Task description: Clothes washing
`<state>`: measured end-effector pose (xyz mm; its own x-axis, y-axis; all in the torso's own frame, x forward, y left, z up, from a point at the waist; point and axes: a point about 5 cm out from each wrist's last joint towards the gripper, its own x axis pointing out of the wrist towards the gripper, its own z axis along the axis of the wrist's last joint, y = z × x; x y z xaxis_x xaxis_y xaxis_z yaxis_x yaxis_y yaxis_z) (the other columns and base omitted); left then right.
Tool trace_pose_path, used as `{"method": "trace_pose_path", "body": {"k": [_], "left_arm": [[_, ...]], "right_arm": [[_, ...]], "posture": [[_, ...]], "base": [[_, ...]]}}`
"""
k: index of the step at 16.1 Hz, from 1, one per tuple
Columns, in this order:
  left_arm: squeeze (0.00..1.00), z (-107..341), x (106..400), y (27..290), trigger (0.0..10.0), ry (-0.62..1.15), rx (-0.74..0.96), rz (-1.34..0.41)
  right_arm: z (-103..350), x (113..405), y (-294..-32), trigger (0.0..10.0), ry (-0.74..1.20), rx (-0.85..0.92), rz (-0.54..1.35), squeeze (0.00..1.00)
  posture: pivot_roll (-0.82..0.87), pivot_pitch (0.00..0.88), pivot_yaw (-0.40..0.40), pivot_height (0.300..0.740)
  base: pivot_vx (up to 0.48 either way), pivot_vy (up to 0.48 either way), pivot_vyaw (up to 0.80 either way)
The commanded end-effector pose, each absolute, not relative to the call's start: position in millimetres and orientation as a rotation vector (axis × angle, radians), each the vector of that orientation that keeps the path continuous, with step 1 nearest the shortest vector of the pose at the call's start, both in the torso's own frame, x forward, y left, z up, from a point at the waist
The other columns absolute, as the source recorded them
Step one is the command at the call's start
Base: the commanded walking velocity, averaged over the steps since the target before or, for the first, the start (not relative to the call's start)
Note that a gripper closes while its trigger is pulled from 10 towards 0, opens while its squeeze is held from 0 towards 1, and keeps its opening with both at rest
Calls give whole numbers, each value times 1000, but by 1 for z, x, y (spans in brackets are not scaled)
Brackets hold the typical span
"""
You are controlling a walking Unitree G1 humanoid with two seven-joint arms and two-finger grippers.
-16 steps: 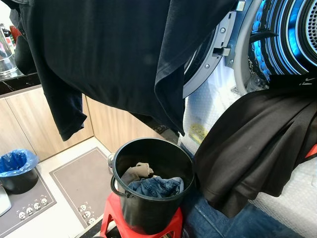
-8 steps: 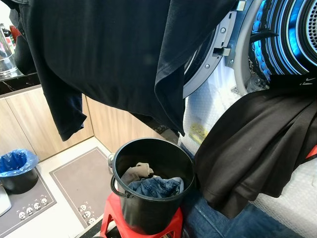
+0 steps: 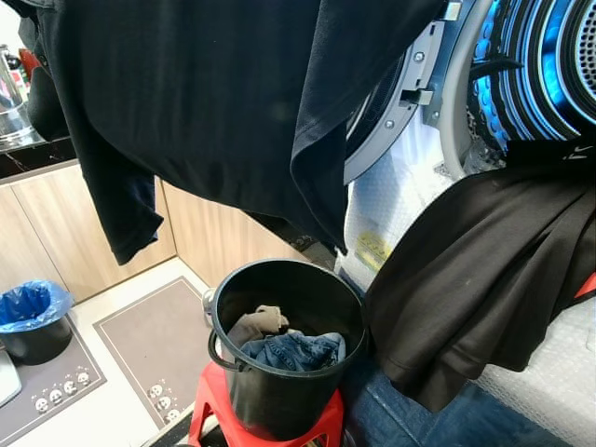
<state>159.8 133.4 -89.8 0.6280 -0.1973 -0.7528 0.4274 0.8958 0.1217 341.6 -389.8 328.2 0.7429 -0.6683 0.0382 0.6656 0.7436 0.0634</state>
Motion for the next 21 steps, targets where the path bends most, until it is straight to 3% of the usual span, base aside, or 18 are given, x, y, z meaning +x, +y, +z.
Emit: {"method": "trace_pose_path", "body": {"k": [1,11,16,21], "left_arm": [[0,-102,135,140,10000,935,317,-369],[0,-101,137,140,10000,933,322,-370],[0,-101,137,141,10000,934,321,-369],[0,-101,139,141,10000,933,326,-375]], "right_arm": [[334,339,-392,10000,-60,61,-744,0],[305,340,-389,10000,249,-124,-740,0],[327,330,-396,10000,158,-69,-860,0],[340,326,-390,10000,106,15,-801,0]], "posture": [[-24,11,-86,740],[-28,8,-84,740],[-28,14,-79,740],[-43,17,-69,740]], "base": [[0,0,0],[0,0,0],[0,0,0],[0,0,0]]}}
